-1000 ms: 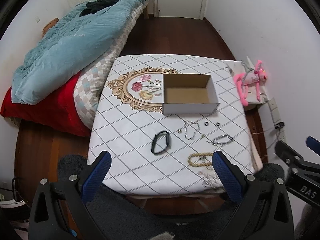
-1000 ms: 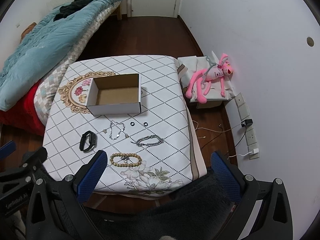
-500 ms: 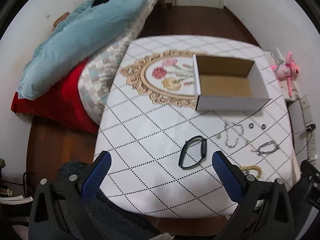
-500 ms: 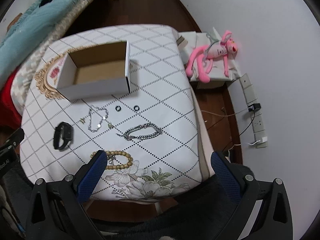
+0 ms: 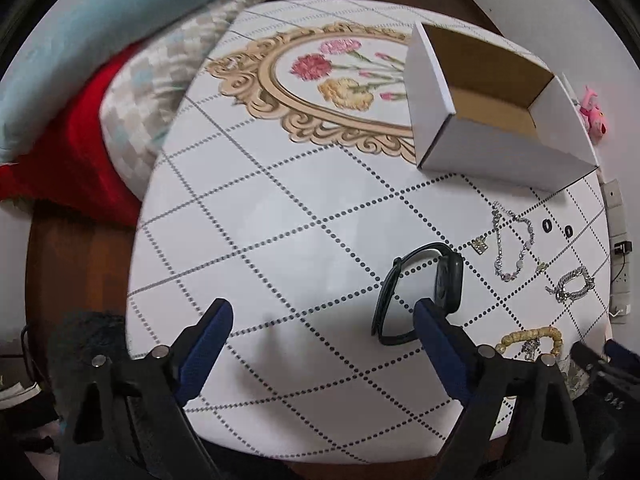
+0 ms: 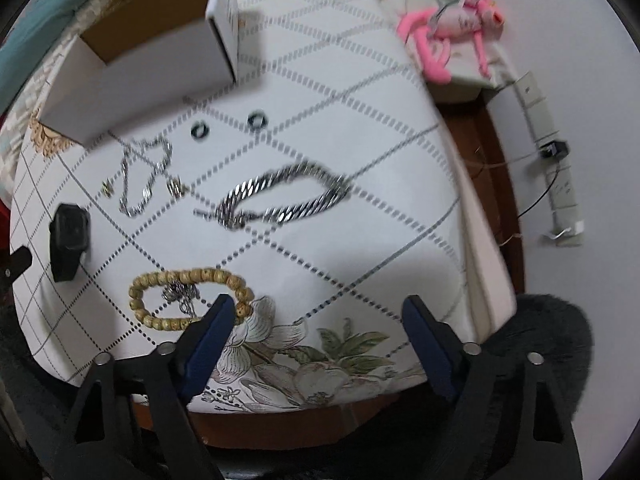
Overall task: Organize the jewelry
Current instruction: 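Reach both tools down, left to the black watch band, right to the wooden bead bracelet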
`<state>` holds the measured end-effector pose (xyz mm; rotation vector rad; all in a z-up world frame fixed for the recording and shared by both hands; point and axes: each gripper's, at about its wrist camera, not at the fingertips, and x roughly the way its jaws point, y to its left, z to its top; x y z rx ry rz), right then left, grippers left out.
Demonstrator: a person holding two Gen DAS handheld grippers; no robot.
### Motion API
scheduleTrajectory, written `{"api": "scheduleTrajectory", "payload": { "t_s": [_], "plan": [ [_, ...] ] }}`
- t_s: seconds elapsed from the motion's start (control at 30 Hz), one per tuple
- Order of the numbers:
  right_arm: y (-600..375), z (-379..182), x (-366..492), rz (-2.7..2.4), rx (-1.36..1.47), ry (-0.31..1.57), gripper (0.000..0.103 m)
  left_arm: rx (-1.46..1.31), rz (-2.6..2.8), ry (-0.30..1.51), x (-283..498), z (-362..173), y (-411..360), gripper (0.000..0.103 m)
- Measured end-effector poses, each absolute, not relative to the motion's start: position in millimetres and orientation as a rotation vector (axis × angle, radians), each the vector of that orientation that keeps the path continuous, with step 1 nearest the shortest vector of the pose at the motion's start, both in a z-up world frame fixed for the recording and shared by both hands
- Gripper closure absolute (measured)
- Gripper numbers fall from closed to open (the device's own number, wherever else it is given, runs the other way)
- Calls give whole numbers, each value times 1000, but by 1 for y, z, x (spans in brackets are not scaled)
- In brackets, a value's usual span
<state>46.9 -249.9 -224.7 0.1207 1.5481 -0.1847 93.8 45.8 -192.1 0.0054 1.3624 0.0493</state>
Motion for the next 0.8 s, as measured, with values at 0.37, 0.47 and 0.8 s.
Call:
{"api": "scheduleTrajectory", "payload": {
  "t_s": [0.37,0.47,0.8],
  "plan": [
    [-230,-240,50,-121,102,1550,44,18,-21,1385,105,-214,31,27],
    [-228,-239,51,-104,89,1538,52,11,-38,1398,110,-219,27,47],
    [-220,-236,49,-90,74,1498,71,-3,-82,1393,108,-227,19,90]
  ]
}}
